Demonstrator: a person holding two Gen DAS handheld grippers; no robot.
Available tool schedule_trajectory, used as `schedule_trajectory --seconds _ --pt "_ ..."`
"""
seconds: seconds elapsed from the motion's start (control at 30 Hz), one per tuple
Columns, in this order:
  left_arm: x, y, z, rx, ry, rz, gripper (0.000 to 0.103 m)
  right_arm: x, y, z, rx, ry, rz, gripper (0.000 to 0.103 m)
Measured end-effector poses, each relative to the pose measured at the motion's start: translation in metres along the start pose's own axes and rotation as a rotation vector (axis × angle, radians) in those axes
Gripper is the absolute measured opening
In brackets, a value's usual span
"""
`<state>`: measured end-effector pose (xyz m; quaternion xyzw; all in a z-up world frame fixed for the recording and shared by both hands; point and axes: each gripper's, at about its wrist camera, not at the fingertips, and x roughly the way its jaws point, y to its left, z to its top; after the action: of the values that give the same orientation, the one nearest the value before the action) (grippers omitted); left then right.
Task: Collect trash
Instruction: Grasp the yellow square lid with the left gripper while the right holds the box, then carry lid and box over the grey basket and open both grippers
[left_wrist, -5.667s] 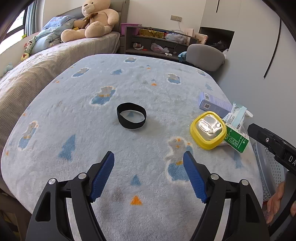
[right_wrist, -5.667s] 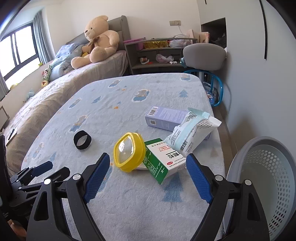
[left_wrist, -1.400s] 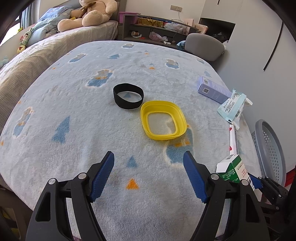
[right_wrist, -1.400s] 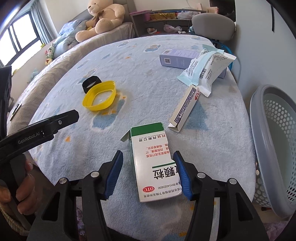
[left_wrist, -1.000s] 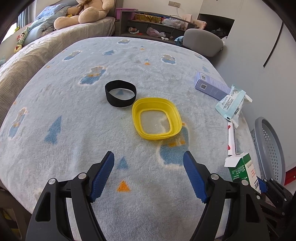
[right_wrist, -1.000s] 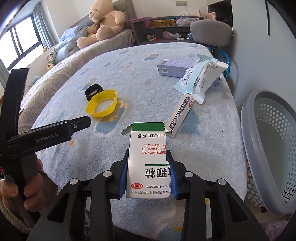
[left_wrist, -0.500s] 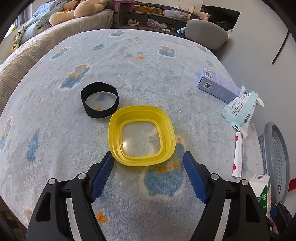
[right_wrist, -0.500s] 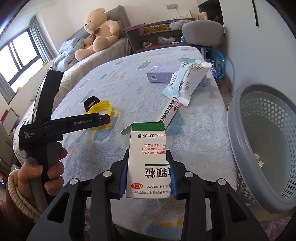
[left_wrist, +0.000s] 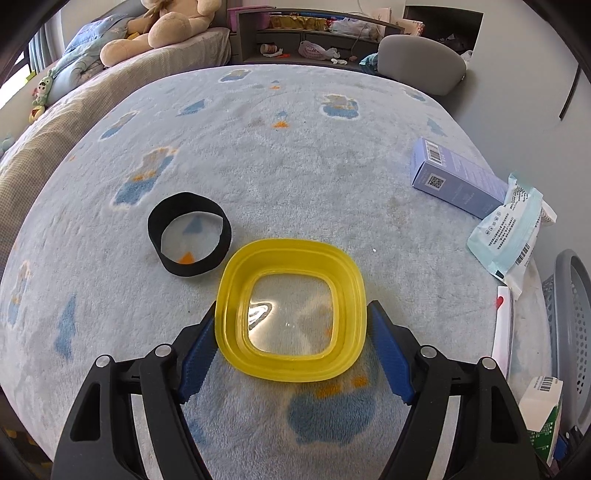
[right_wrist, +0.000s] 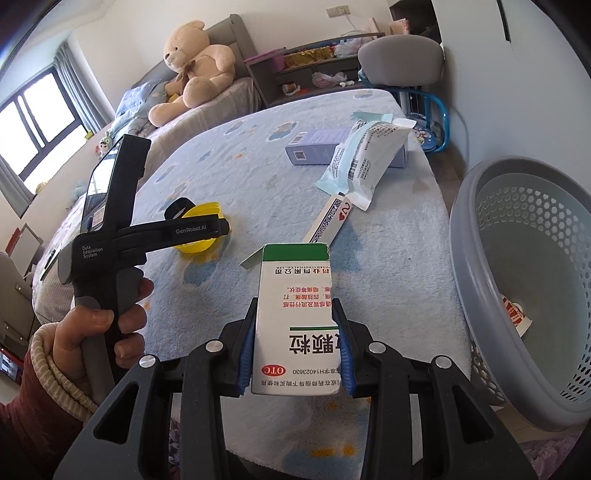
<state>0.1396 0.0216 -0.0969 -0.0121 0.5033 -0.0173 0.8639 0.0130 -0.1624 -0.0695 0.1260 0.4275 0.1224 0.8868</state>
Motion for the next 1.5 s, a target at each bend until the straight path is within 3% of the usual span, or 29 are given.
schedule_trajectory --seconds 0.17,0.57,0.93,1.2,1.5 --pt "-0.012 0.006 -0.008 -0.018 -0.016 -0.048 0.067 0.0 -0.001 0.0 0.005 0.001 -0.008 0.036" --pt "-0.068 0.01 -0.052 0.007 -0.072 -0.066 0.067 -0.01 0.002 0.0 -0.003 -0.022 -0.003 0.036" --pt "-0.106 0.0 -0.065 0.041 -0.129 -0.114 0.067 -0.036 0.007 -0.003 -0.001 -0.062 -0.013 0.036" --pt "-0.128 -0.025 -0.071 0.082 -0.157 -0.143 0.067 -0.065 -0.016 -0.008 0.04 -0.103 -0.036 0.036" --pt "-0.133 -0.079 -0.076 0.17 -0.153 -0.167 0.067 -0.089 -0.061 -0.009 0.09 -0.147 -0.068 0.036"
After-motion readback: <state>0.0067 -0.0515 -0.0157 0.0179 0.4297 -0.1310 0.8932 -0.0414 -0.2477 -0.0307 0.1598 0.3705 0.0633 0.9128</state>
